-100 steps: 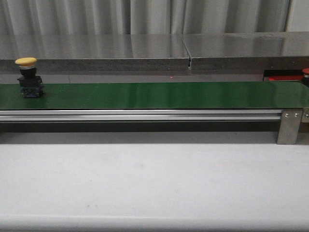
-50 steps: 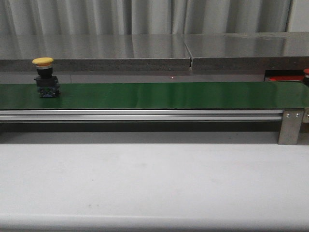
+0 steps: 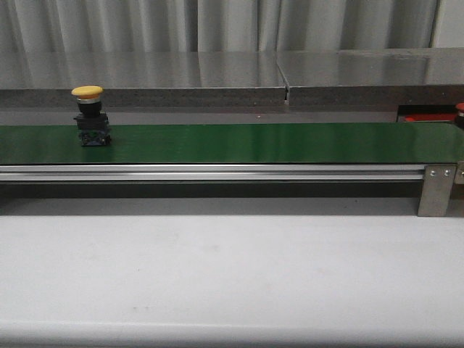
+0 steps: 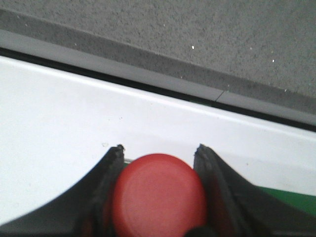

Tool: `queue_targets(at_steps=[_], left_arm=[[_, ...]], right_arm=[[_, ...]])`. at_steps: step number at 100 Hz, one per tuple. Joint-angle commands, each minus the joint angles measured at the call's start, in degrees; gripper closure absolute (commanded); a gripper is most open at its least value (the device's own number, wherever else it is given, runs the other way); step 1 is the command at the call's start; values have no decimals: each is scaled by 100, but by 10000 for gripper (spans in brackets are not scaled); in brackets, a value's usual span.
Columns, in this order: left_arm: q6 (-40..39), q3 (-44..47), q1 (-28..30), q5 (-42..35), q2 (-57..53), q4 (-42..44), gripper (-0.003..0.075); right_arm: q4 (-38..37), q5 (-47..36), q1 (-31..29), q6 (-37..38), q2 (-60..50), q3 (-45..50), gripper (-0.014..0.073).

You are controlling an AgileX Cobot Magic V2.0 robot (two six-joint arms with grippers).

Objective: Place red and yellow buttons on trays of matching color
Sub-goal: 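Carry the red button onto the belt and open the left gripper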

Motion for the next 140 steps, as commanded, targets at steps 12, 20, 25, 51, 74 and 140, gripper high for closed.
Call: queue_targets(at_steps=[12,20,25,51,74,140], left_arm=[[115,167,-435,-591,-261,-348,740],[115,204,-587,-872,-196,-348,739],[115,226,-661,-1027,-143,-348,740],[115,412,-860,-1291,189,-669,739],[172,451,-860,-1337,308,-698,739],[233,455,-860,-1133,376,-675,239]], right_arm=[[-28,-372,-14,5,15,-131,660],[-28,-372,-14,5,15,-131,660],[-28,-372,-14,5,15,-131,660],[-28,-372,-14,5,15,-131,660],[-28,-372,-14,5,15,-131,660],[-28,-372,-14,5,15,-131,660]])
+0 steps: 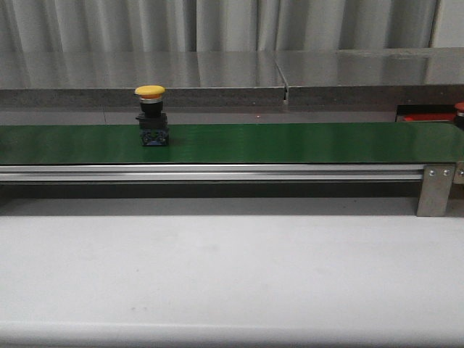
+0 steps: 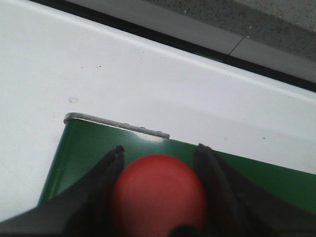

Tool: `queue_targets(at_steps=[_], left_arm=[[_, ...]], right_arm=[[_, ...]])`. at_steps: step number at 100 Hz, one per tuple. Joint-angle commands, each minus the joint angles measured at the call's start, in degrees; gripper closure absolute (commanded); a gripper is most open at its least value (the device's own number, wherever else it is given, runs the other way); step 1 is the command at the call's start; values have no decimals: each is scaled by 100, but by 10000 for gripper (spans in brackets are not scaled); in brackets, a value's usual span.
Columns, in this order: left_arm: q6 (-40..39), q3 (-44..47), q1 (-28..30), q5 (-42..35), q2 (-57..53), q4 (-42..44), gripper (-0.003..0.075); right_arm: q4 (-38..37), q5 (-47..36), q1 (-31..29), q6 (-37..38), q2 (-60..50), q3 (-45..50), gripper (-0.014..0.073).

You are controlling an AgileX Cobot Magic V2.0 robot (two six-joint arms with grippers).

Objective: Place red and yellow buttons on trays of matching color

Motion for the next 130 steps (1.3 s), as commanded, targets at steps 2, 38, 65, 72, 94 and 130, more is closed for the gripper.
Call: queue_targets(at_steps=[2,38,65,72,94,130], left_arm=[[32,-163,-42,51,-286,-210,210],[32,-184,-42,138,-592,-377,48],[254,-184,-42,336,-1631,-377,48],[378,-184,-59,466,-1955,-389,48],[631,100,-372,414,-2978,-400,59],[793,2388,-1275,-760,-5216,-825,139]], right_arm=[[-28,-372,-14,5,15,-131,660],[-28,-372,-14,5,15,-131,660],[-28,-372,-14,5,15,-131,660],[-28,-372,-14,5,15,-131,660],[-28,-372,-14,5,15,-131,660],[-28,-372,-14,5,15,-131,660]])
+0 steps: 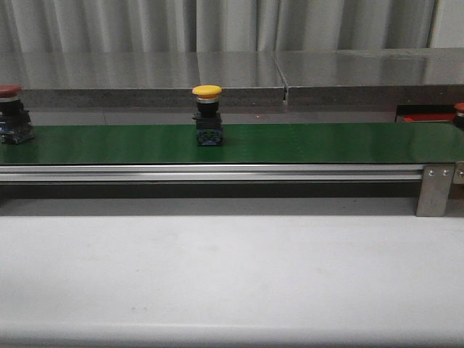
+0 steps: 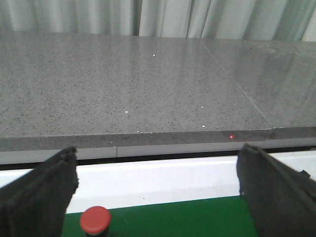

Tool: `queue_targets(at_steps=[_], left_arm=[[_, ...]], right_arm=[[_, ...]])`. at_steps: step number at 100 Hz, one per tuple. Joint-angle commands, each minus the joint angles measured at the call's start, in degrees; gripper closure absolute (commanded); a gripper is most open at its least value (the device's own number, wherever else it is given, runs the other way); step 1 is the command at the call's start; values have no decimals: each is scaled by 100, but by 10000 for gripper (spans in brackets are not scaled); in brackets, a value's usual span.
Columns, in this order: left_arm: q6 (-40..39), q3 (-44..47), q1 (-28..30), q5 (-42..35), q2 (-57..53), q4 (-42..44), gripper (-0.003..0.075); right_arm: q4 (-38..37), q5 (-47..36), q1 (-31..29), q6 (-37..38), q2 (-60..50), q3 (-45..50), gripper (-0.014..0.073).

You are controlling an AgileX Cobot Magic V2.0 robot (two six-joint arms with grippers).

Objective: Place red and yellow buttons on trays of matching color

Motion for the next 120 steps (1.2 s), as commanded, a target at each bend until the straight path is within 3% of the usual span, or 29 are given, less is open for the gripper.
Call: queue_targets(at_steps=[1,14,26,35,52,66,76,83,95,100,120], left_arm=[[24,457,-198,-468,-702,-421,143],[24,1496,-394,-694,-1555,-480,187],[24,2379,-405,-824,-2332,-480,283],[24,2916,-405,-1046,-2778,-508,409],[24,3419,-405,-1404,-3351,-728,742],[24,3463,-405,-1406,-3384,-728,739],[24,3463,-405,-1382,-3384,-728,739],[24,3463,-405,-1382,-3384,-728,739],[24,3463,-405,-1382,-3384,-728,739],[24,3463,-405,-1382,-3384,-728,739],[24,3463,-405,-1382,-3384,-728,739]], right_arm=[[-19,-372,-14,5,15,-131,660],[-19,-372,-14,5,15,-131,660],[-19,-378,-14,5,15,-131,660],[-19,-378,-14,5,15,-131,660],[81,-378,-14,5,15,-131,660],[250,-323,-14,5,15,-131,644],[494,-245,-14,5,15,-131,537],[688,-240,-14,5,15,-131,389],[781,-271,-14,5,35,-131,38],[793,-283,-14,5,87,-145,-71],[1062,-386,-14,-362,1020,-426,-43]])
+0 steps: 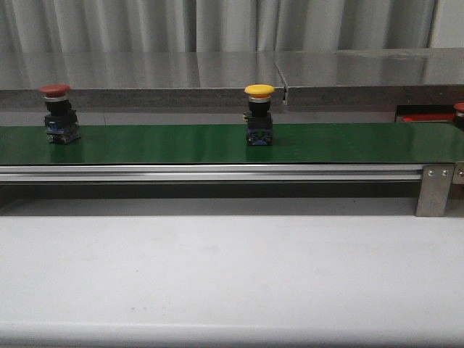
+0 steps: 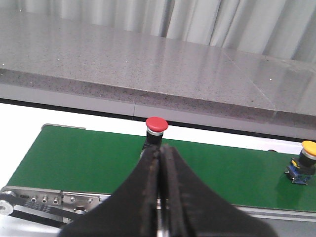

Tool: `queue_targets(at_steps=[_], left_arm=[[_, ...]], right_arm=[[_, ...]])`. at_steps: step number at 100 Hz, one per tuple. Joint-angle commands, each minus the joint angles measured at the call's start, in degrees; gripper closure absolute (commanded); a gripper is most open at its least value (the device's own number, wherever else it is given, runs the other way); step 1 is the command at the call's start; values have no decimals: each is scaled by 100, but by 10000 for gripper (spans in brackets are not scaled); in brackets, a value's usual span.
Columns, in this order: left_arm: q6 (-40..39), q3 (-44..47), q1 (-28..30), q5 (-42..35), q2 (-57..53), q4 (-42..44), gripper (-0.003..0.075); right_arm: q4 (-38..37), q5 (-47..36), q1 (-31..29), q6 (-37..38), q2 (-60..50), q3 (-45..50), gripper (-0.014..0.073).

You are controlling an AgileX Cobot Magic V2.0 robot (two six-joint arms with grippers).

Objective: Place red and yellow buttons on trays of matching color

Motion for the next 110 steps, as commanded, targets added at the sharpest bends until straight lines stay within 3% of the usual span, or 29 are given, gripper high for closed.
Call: queue_targets(at_steps=[1,21,60,110], left_arm=[[5,-154,-46,-162,4,-137,739],[5,-154,-46,-162,4,-137,739],[5,-154,-46,-162,4,-137,739],[5,-154,-46,-162,4,-137,739]], right_arm=[[263,-494,-14,-268,542,-339,-43],[805,-751,116,-903,2113,-971,-43],[805,-945,864,-1186,5011,-2737,-43],[805,-656,1091,-1226,7211,-4941,-43]])
